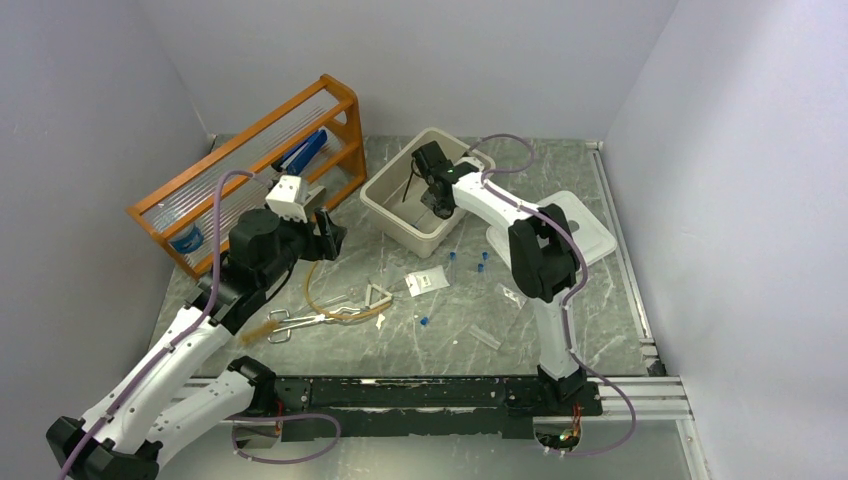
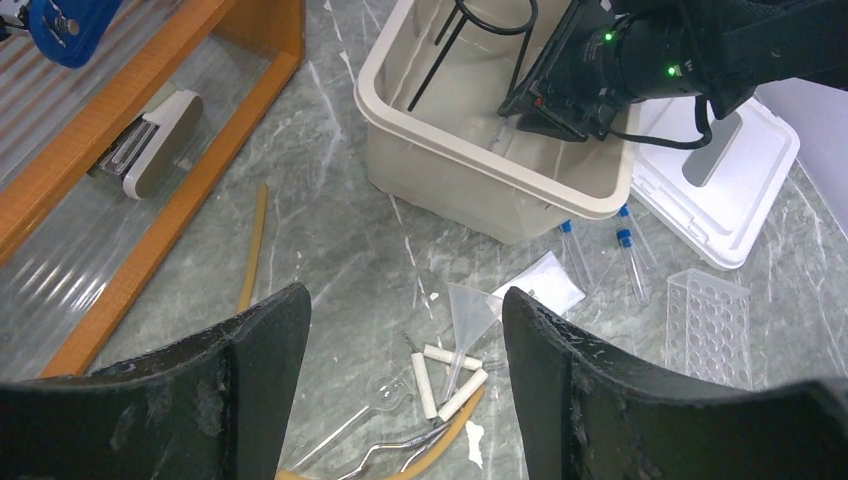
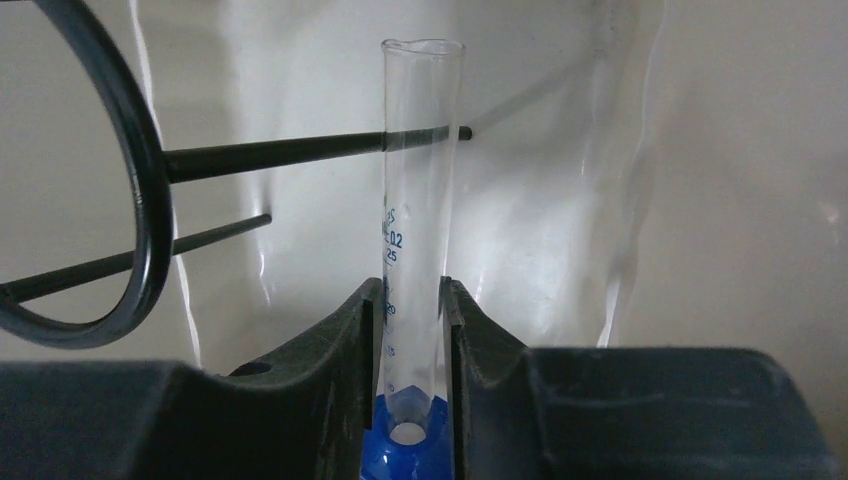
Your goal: Organize the chemistry lab equipment
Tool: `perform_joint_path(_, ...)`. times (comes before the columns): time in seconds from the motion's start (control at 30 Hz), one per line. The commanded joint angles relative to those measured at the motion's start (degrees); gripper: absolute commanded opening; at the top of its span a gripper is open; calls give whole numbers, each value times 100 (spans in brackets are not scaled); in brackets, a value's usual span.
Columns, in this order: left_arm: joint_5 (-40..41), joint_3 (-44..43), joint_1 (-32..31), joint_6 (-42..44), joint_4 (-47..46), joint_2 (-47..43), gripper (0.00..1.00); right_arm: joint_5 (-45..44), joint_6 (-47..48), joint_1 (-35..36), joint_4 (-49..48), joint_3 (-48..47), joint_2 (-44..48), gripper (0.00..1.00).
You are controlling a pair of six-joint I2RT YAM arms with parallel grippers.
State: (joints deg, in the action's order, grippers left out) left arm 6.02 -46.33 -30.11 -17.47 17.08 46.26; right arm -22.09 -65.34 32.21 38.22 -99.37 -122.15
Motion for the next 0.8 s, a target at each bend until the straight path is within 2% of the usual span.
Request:
perform_joint_path(0.0,83,18,-13,102,-29,-44,75,-197,-177,-23,164,-245,-98,31)
perform_joint_path(0.1,99,18,-13,92,-18,-40,75,-223,-110,-23,101,-254,-78,34)
perform_joint_path(0.27,110,19,-11,87,-33,-38,75,-291,42,-21,79,-343,134,46)
perform_joint_path(0.57,60,-7,-4,50,-30,23,75,-277,429,-21,-102,-217,1085,51)
perform_joint_path(0.77,-167,-8,-4,23,-15,94,77,131,1344,-30,-624,433,2122,55)
